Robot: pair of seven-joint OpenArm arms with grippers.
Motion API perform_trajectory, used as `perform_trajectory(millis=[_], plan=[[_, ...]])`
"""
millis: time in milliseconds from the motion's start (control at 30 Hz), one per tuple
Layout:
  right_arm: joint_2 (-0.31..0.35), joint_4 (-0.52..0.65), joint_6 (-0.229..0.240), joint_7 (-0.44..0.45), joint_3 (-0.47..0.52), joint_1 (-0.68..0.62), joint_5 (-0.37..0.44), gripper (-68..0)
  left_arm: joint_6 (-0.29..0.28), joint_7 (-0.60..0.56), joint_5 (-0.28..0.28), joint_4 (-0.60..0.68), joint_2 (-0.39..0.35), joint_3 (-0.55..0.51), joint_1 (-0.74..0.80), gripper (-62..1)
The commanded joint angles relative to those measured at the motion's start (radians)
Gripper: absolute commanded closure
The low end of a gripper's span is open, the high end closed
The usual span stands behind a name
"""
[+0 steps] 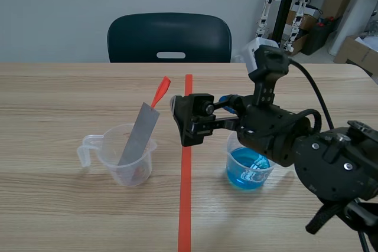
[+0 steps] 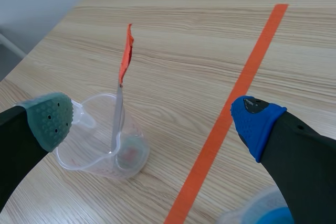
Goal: Do the redox reaction experiment. lift the metal plate out of the left beaker
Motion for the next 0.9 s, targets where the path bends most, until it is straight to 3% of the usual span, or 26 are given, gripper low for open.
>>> perform_trajectory(millis=[0,100,267,633,867], plan=[[-0.011,0.014,-0.007,0.004,-0.023,0.036,0.009,-63.0,-0.003,-0.042,-0.001,0.009,0.005,-0.002,0.005,-62.3],[-0.024,0.007,-0.024,-0.019,-0.059,0.069,0.009,-63.0,-0.01,-0.042,-0.005,-0.007,0.005,-0.002,0.002,-62.3],[-0.045,-0.013,-0.103,-0.031,-0.106,0.111,0.002,-63.0,-0.019,-0.042,-0.011,-0.037,0.005,-0.002,-0.009,-62.3],[-0.138,-0.196,-0.103,-0.072,-0.129,0.217,0.001,-62.9,-0.019,-0.042,-0.011,-0.041,0.005,-0.005,-0.009,-62.3],[-0.16,-0.224,-0.103,-0.085,-0.152,0.266,-0.006,-60.4,-0.018,-0.042,-0.011,-0.041,0.002,-0.005,-0.009,-62.3]])
